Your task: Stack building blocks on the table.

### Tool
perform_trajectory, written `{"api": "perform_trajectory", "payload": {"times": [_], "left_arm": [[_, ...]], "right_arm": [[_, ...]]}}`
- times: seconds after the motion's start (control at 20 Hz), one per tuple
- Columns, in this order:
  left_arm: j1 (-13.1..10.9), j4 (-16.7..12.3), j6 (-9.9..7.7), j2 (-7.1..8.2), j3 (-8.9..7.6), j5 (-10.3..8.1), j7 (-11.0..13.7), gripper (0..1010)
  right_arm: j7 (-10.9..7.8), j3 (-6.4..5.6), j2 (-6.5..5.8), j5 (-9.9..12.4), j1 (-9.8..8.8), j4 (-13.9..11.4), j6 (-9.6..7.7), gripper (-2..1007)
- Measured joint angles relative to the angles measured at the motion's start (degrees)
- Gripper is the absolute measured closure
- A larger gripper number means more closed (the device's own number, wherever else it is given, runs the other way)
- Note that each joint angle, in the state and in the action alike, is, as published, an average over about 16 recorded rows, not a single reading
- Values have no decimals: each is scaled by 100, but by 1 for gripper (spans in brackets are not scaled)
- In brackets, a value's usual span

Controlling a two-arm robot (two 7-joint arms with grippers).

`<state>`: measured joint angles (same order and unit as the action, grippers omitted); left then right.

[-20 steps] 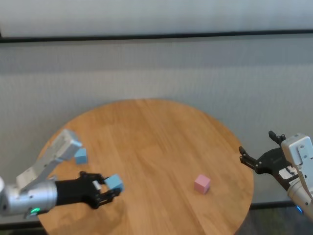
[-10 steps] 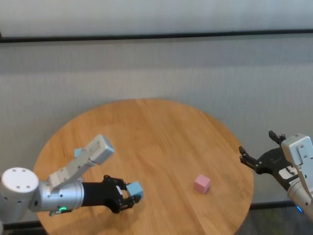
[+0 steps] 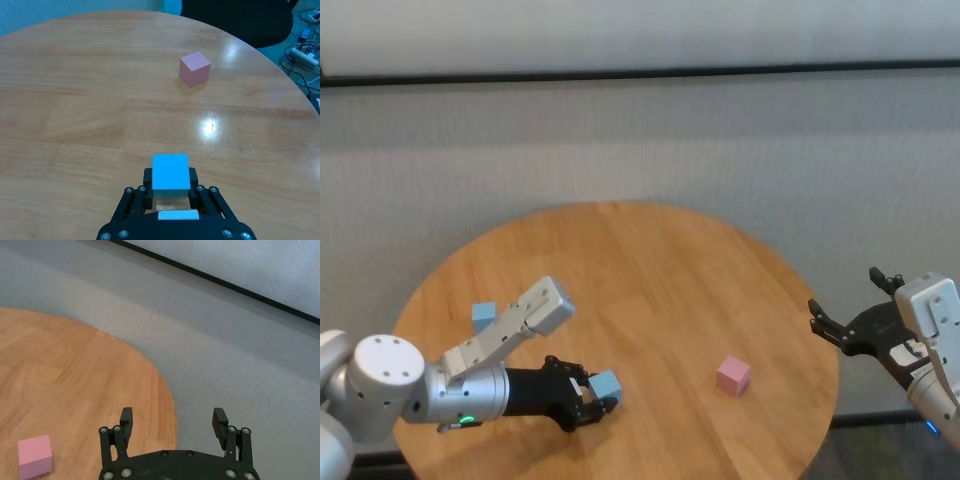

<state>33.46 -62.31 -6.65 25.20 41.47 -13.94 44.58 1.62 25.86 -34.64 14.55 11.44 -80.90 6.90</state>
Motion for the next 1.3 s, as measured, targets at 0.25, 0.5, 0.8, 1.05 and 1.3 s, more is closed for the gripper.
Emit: {"api": "perform_trajectory", "payload": {"times": [0.25,0.5,0.8,1.05,1.3], "left_arm": [[77,133,117,-72,89,126,35,616],[102,172,194,-84,146,209,55,609],[96,164,194,-77,140,205,52,532],[82,133,183,-57,111,138,138,408],[41,57,166,-6,44,-15,240,246]], "right_arm": [[0,0,0,0,0,0,0,4],[0,0,0,0,0,0,0,4],[0,0,0,0,0,0,0,4],[0,0,0,0,0,0,0,4],[0,0,0,0,0,0,0,4]]}}
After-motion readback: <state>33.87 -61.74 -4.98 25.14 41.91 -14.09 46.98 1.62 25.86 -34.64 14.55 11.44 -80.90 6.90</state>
